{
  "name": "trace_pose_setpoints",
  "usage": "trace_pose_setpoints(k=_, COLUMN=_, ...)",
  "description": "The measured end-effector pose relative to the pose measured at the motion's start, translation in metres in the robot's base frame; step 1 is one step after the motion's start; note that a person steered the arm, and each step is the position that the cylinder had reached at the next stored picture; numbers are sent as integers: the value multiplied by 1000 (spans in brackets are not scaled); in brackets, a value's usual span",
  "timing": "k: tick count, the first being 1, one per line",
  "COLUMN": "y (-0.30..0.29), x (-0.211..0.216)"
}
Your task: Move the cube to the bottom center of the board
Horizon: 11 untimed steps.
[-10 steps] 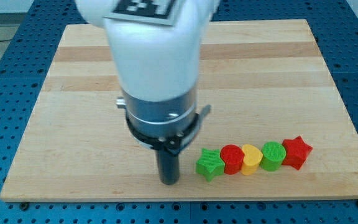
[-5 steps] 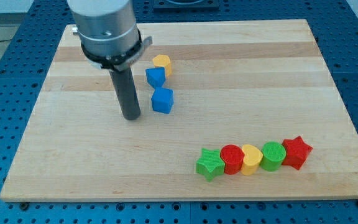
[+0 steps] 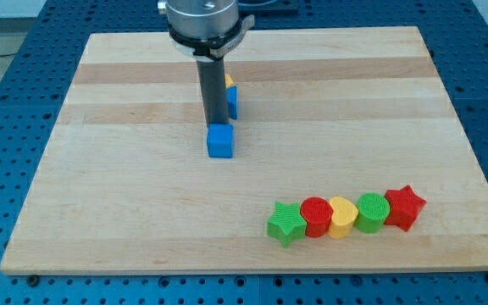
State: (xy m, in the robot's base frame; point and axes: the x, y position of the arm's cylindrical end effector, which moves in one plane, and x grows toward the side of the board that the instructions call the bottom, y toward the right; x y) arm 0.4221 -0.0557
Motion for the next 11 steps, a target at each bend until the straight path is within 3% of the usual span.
trace_pose_setpoints(k=6, y=0, x=131)
trace_pose_setpoints(k=11, y=25, x=116)
